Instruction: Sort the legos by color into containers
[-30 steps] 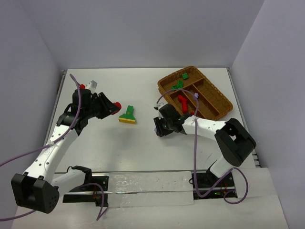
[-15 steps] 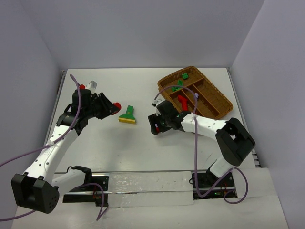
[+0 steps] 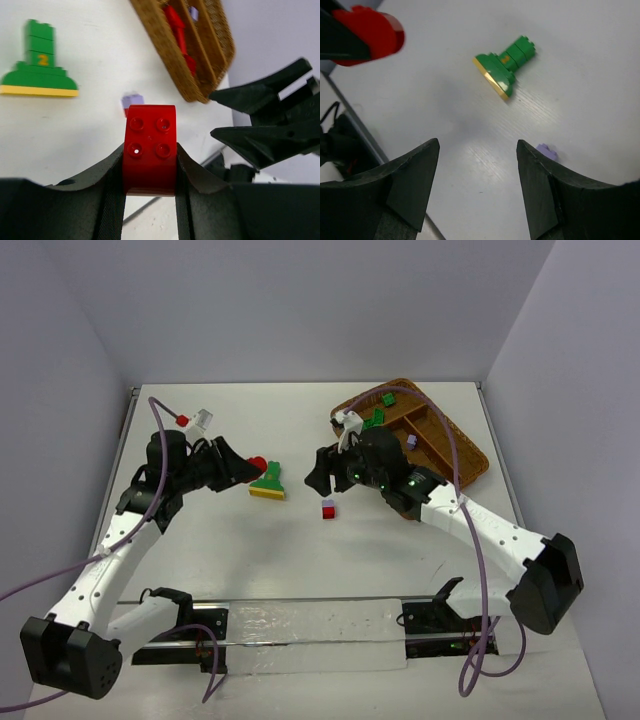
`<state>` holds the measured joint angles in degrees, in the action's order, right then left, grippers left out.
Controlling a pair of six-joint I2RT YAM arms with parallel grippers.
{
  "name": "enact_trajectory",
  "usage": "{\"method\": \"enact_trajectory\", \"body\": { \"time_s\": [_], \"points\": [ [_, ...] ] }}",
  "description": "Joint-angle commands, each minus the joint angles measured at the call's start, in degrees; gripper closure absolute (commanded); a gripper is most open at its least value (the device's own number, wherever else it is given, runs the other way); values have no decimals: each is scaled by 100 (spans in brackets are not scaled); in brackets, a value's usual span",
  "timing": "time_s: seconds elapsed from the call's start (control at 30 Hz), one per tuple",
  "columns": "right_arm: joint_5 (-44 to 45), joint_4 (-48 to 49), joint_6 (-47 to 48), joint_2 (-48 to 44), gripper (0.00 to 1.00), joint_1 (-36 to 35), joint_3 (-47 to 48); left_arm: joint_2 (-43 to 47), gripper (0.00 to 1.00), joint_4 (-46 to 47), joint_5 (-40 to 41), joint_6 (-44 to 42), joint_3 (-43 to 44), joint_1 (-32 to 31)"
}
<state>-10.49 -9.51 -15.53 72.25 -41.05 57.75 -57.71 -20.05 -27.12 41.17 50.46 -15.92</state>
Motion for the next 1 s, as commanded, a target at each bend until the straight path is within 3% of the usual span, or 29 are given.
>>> {"method": "enact_trajectory", "body": {
  "time_s": [0.0, 0.13, 0.33, 0.47, 0.57, 0.63, 0.77, 0.97],
  "points": [
    [-1058, 760, -105, -320, 29, 108, 8, 146, 100, 873, -1167, -170, -111, -14],
    [-931, 766, -132, -435, 29, 106, 19, 159, 100, 676, -1066, -320, -24, -52],
    [1015, 273, -819, -555, 25, 124, 184, 48, 100, 554, -444, -259, -114, -115],
    [1103, 160, -794, -572, 25, 150, 193, -161, 100, 467, -338, -320, -19, -359],
    [64, 207, -653, -321, 26, 157, 351, -220, 100, 553, -360, -577, 40, -704],
    [-1195, 731, -630, -264, 26, 185, 239, -188, 100, 791, -610, -728, -8, -746],
    [-2875, 1903, -789, -246, 28, 357, -133, 59, 100, 1278, -1320, -936, -213, -746],
    [-4278, 2777, -1312, -78, 29, 763, -348, 400, 100, 1645, -2370, -1072, -293, -746]
  ]
}}
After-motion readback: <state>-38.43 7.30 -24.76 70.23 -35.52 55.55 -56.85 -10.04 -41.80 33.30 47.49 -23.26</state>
